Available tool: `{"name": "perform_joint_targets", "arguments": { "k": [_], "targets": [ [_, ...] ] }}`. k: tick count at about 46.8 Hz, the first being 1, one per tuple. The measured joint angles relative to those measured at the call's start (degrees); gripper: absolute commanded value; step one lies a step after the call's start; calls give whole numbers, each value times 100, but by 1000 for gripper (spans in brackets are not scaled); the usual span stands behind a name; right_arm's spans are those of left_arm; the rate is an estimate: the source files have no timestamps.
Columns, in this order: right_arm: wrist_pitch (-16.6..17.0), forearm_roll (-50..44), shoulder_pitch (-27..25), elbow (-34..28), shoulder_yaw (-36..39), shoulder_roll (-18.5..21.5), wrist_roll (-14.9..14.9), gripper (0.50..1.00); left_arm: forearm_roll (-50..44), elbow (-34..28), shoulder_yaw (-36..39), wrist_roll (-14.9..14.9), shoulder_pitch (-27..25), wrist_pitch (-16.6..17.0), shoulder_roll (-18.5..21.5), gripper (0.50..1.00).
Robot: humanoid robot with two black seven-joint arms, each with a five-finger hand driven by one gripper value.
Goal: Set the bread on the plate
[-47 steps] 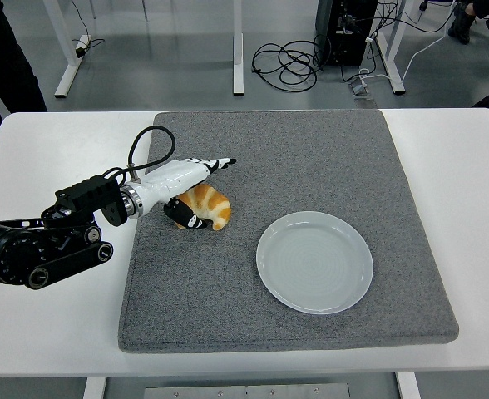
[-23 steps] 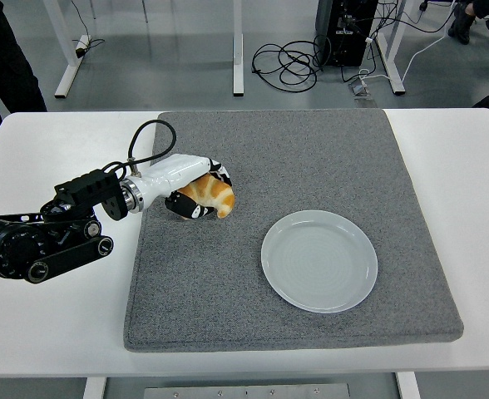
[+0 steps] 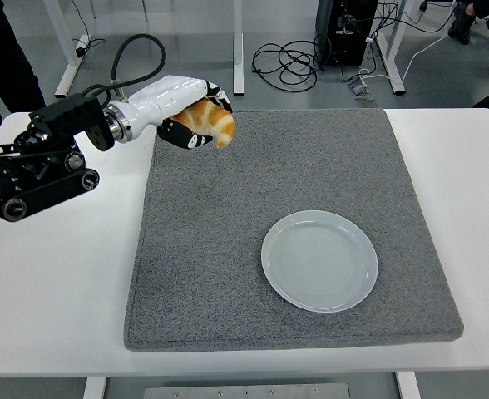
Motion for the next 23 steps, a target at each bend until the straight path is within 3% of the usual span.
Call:
{"name": "perform_joint_targets", "arguments": {
  "k": [12,23],
  "targets": [
    [0,-5,0,0,0,0,0,1000,5,0,50,-12,-702,-109,197,500],
    [0,-3,0,0,0,0,0,1000,5,-1,55,-5,-1021,-145,253,500]
  ]
}}
